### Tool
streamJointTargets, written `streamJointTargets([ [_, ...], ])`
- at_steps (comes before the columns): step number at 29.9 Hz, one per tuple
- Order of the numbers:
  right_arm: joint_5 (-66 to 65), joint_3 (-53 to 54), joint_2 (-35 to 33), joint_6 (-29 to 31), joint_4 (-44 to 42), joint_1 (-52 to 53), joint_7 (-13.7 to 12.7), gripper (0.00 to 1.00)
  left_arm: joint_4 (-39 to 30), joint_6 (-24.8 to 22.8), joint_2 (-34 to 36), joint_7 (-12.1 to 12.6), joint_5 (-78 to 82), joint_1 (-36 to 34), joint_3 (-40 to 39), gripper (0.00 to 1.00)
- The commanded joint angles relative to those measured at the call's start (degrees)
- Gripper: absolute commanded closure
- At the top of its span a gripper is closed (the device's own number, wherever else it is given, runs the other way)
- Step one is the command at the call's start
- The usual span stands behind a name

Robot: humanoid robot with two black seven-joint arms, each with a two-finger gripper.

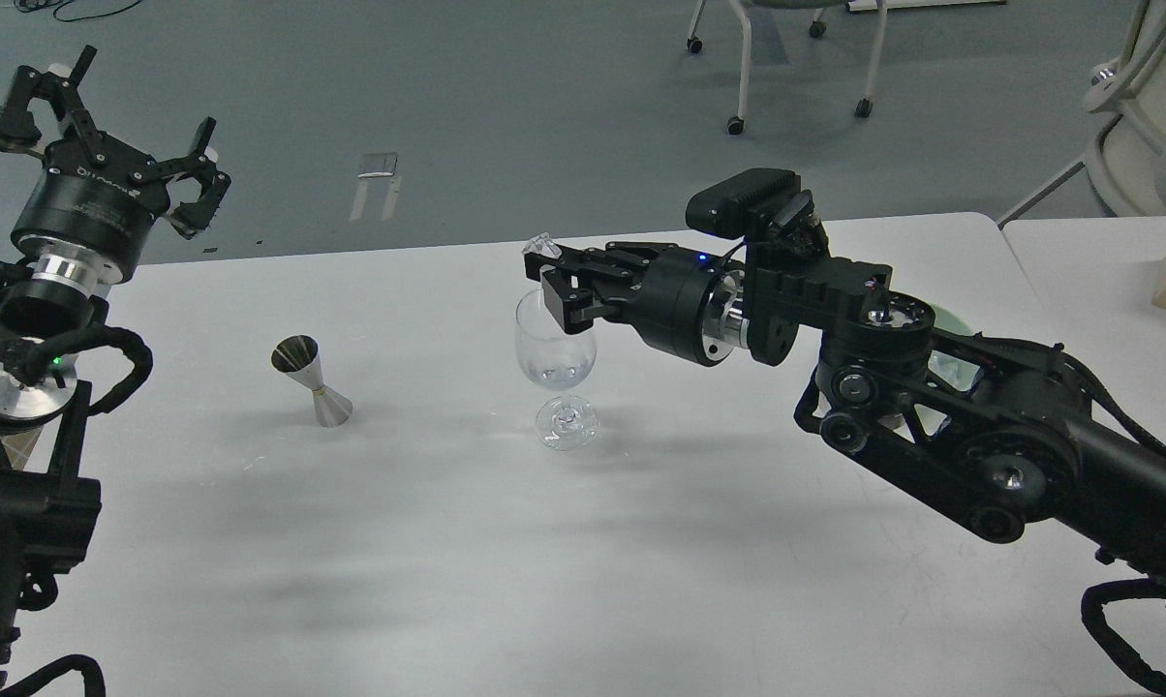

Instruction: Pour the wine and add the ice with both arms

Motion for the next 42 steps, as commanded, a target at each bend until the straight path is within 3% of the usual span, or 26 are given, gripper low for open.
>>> streamJointTargets([
  [1, 0.0, 0.0, 0.0, 0.0, -0.2, 0.0, 0.0, 0.63, 0.9, -0.1, 0.0, 0.0, 0.0, 0.0, 0.0, 0.02],
  [7, 0.0, 0.1, 0.0, 0.0, -0.2, 0.1, 0.0, 0.56, 1.0, -0.1, 0.0, 0.0, 0.0, -0.3, 0.0, 0.02],
  [23, 0.0, 3.7, 0.2, -0.1, 0.4, 1.3, 0.0, 0.51, 1.0, -0.4, 0.0, 0.0, 0.0, -0.3, 0.0, 0.02],
  [24, 0.0, 4.1, 0.2, -0.1, 0.4, 1.4, 0.0, 0.47, 1.0, -0.4, 0.0, 0.0, 0.0, -0.3, 0.0, 0.02],
  [25, 0.0, 5.4, 0.5, -0.2, 0.4, 1.7, 0.0, 0.28, 1.0, -0.4, 0.0, 0.0, -0.1, -0.3, 0.0, 0.02],
  [26, 0.1, 7.5, 0.7, -0.4, 0.3, 2.2, 0.0, 0.0, 1.1, -0.4, 0.0, 0.0, -0.1, -0.3, 0.0, 0.02],
  [38, 1.1, 28.9, 8.5, -1.6, -2.6, 2.1, 0.0, 0.0, 1.1, -0.3, 0.0, -0.2, 0.0, 0.4, 0.2, 0.02],
  [42, 7.4, 35.8, 11.5, -6.7, -6.0, 1.7, 0.4, 0.0, 1.1, -0.3, -0.3, -1.1, -0.1, 0.5, 0.0, 0.02],
])
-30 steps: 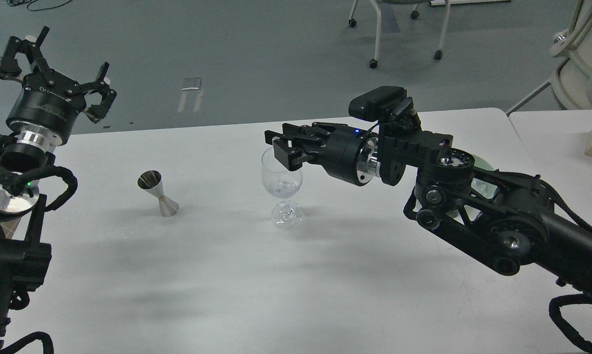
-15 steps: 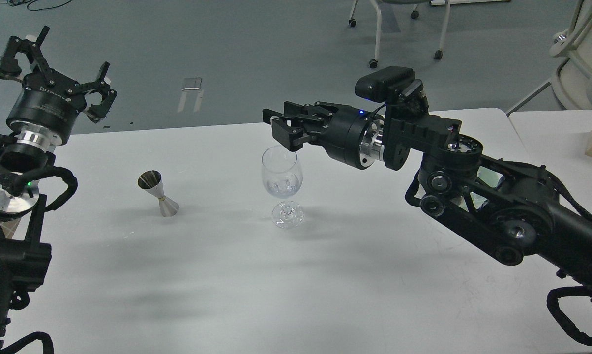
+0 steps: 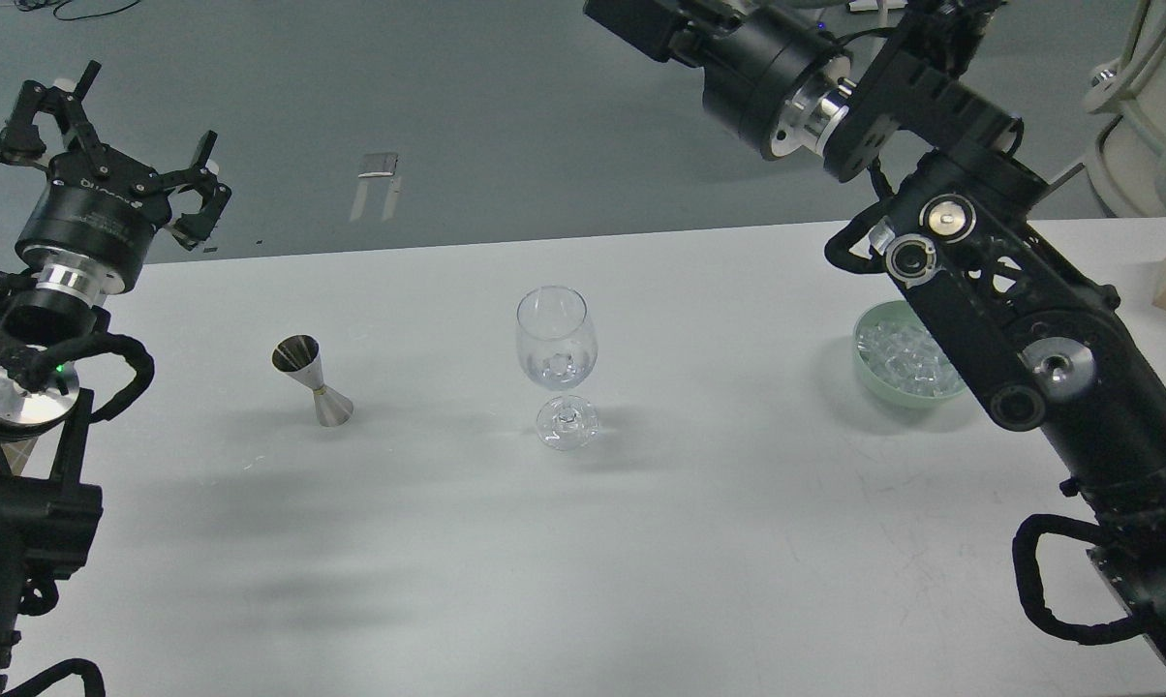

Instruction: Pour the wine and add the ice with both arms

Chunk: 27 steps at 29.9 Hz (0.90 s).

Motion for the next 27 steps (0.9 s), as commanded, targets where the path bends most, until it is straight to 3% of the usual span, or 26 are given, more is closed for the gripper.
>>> streamJointTargets([
  [1, 7.7, 5.6, 1.6, -5.9, -3.3, -0.2, 0.2, 0.0, 0.0, 0.2, -0.2, -0.8, 0.0, 0.1, -0.2, 0.02],
  [4, 22.0, 8.5, 1.6, -10.5, -8.3, 0.0, 0.3, 0.0, 0.3, 0.6, -0.3, -1.4, 0.0, 0.0, -0.2, 0.02],
  [12, 50.6, 18.3, -0.4, -11.4, -16.6, 0.5, 0.4, 0.0, 5.3, 0.2, 0.7, -0.6, 0.7, -1.7, 0.4, 0.02],
  [17, 56.2, 21.4, -0.6, -11.2, -23.2, 0.4, 0.5, 0.0, 8.2, 0.6, 1.6, -2.0, 1.0, -3.0, 0.7, 0.02],
  [21, 56.9, 21.2, -0.5, -10.5, -24.5, -0.3, 0.5, 0.0, 9.6, 0.7, 1.6, -5.9, 1.5, -3.8, 0.9, 0.02],
  [27, 58.5, 20.9, 1.6, -10.5, -27.3, 0.0, 0.5, 0.0, 9.8, 0.5, 1.3, -5.7, 1.5, -5.4, 3.0, 0.03],
])
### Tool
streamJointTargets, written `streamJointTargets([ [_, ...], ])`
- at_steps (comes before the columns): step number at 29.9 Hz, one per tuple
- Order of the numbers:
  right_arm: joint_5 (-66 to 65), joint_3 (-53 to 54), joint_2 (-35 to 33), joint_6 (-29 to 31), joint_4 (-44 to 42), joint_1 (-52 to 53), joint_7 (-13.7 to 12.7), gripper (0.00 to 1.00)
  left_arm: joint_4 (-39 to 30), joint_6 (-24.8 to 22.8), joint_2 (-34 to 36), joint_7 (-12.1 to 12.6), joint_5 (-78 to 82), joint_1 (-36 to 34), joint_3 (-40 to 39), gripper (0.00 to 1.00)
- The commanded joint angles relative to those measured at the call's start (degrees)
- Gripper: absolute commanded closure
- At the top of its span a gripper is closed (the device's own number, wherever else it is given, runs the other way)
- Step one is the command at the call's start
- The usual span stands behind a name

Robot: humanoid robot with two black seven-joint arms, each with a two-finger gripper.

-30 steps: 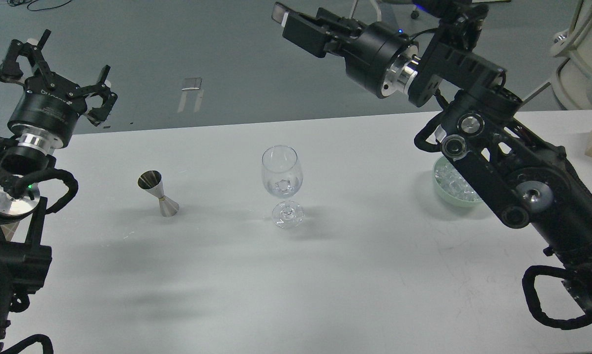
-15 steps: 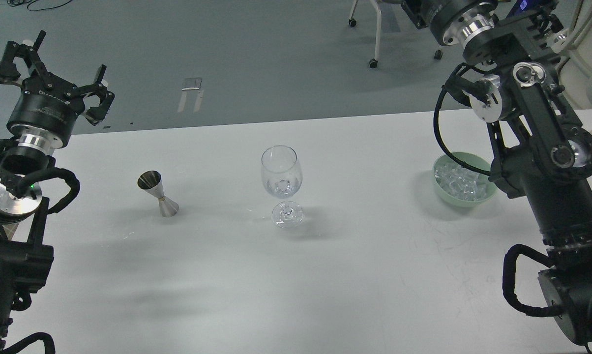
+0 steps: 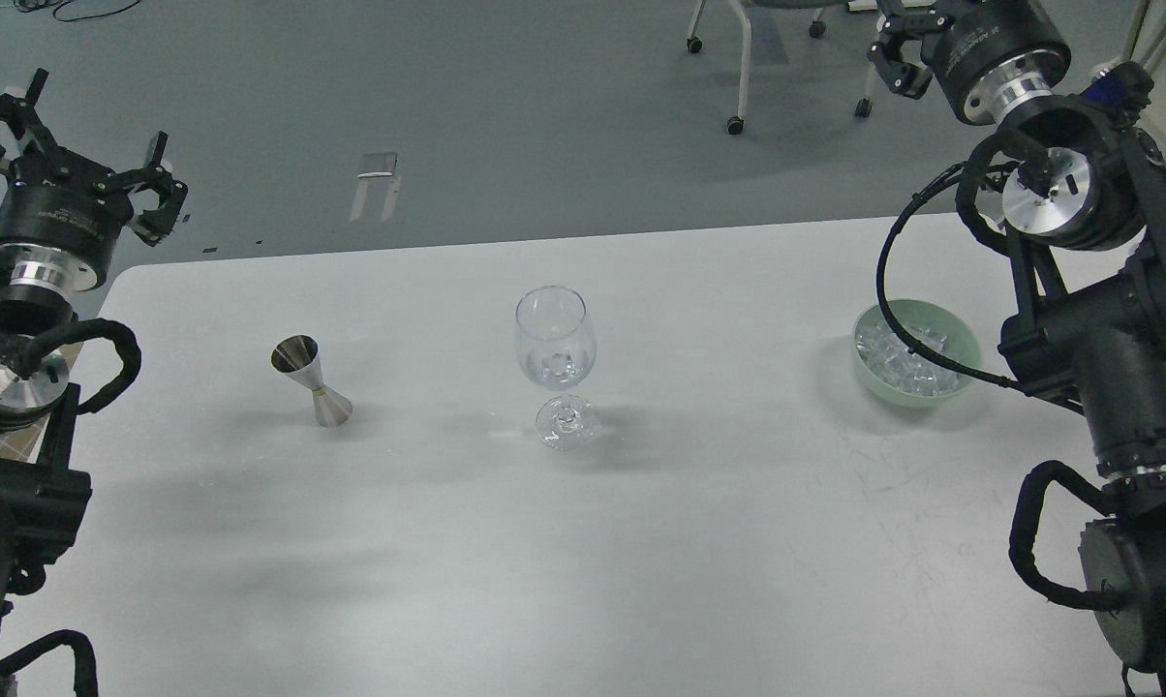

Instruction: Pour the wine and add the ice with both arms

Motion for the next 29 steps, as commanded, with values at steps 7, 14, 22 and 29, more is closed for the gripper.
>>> streamJointTargets([
  [7, 9.5, 0.2, 0.8, -0.1, -1.0, 0.3, 0.0, 0.0, 0.0, -0.8, -1.4, -0.1, -0.2, -0.3, 2.9, 0.04],
  [14, 10.5, 0.3, 0.8, 1.3, -0.7, 0.1, 0.0, 0.0, -0.4, -0.9, -4.0, -0.6, -1.0, 0.1, 2.7, 0.03],
  [22, 10.7, 0.9, 0.8, 6.8, -0.6, -2.1, 0.0, 0.0, -0.7, -1.9, -6.2, -0.7, -1.3, 0.3, 2.6, 0.02],
  [29, 14.4, 3.0, 0.8, 9.1, -1.3, -2.1, 0.0, 0.0, -0.5, -3.1, -9.3, -0.2, -1.1, 0.1, 2.7, 0.02],
])
